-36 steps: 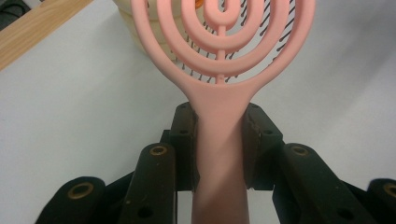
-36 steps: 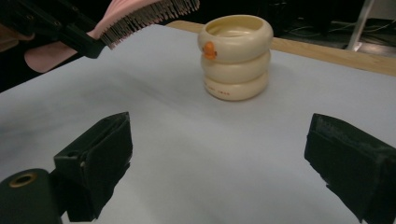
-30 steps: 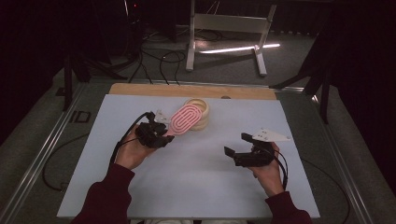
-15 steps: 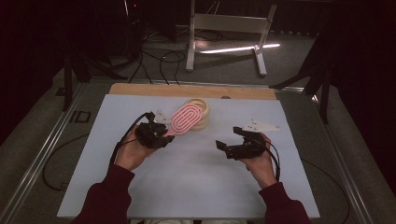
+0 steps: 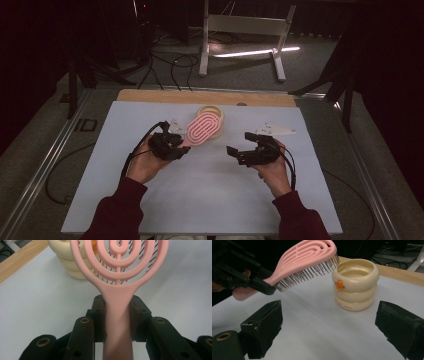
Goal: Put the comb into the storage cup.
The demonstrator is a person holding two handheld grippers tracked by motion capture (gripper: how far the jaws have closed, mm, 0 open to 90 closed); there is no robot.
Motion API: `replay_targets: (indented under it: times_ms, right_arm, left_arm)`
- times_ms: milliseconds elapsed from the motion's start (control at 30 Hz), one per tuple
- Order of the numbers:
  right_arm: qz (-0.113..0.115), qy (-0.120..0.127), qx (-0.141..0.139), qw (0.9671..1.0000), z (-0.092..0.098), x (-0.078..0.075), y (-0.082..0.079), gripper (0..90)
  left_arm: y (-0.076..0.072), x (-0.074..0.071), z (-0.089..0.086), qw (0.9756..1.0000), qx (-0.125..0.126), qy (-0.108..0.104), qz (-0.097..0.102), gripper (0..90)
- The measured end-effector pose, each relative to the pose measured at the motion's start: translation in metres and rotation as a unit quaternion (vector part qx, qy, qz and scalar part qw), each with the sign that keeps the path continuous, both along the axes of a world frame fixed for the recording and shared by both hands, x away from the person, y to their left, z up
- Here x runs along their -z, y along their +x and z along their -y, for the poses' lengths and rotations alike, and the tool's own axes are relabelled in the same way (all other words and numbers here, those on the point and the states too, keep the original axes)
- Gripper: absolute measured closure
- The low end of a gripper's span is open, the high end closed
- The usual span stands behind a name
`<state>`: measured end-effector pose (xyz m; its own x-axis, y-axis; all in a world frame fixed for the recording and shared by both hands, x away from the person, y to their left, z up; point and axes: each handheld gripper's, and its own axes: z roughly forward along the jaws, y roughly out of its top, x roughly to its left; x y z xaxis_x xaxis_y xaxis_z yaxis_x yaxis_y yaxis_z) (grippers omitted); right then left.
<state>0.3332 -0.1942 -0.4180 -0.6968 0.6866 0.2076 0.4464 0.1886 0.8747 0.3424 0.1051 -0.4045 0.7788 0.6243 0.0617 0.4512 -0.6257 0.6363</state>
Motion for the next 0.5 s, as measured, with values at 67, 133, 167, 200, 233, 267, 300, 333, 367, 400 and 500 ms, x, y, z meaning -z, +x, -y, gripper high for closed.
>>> replay_targets:
  times_ms: [67,133,167,200,233,267,300,333,367,400,500]
  right_arm:
    - [-0.002,0.004,0.001,1.0000,-0.001,-0.001,0.001,7.4]
    - [-0.004,0.008,0.000,1.0000,-0.001,-0.001,0.001,7.4]
    - [-0.005,0.009,0.000,0.9999,-0.002,-0.001,0.002,7.4]
    - [-0.006,0.010,0.000,0.9999,-0.002,-0.001,0.002,7.4]
    - [-0.006,0.011,0.000,0.9999,-0.003,-0.001,0.002,7.4]
    - [-0.007,0.012,-0.002,0.9999,-0.003,-0.001,0.002,7.4]
    - [-0.007,0.012,-0.002,0.9999,-0.003,-0.001,0.002,7.4]
    - [-0.008,0.011,-0.001,0.9999,-0.004,-0.001,0.002,7.4]
    - [-0.008,0.011,-0.001,0.9999,-0.005,0.000,0.003,7.4]
    - [-0.009,0.012,-0.002,0.9999,-0.005,0.000,0.003,7.4]
    - [-0.013,0.019,-0.001,0.9997,-0.006,0.000,0.004,7.5]
  left_arm:
    - [0.000,0.000,0.002,1.0000,0.001,0.000,0.001,69.9]
    - [0.000,0.001,0.004,1.0000,0.003,-0.003,0.002,69.9]
    - [0.000,0.001,0.004,1.0000,0.004,-0.002,0.002,69.9]
    - [-0.001,0.002,0.005,1.0000,0.005,-0.004,0.002,69.9]
    - [-0.001,0.002,0.005,1.0000,0.005,-0.004,0.002,69.9]
    - [-0.001,0.003,0.007,1.0000,0.005,-0.006,0.002,69.9]
    - [-0.001,0.003,0.007,1.0000,0.005,-0.006,0.002,69.9]
    - [-0.001,0.004,0.008,1.0000,0.007,-0.007,0.001,69.9]
    - [-0.001,0.004,0.009,0.9999,0.007,-0.008,0.001,69.9]
    - [-0.001,0.005,0.009,0.9999,0.008,-0.009,0.000,70.0]
    - [-0.002,0.006,0.011,0.9999,0.009,-0.013,0.000,69.9]
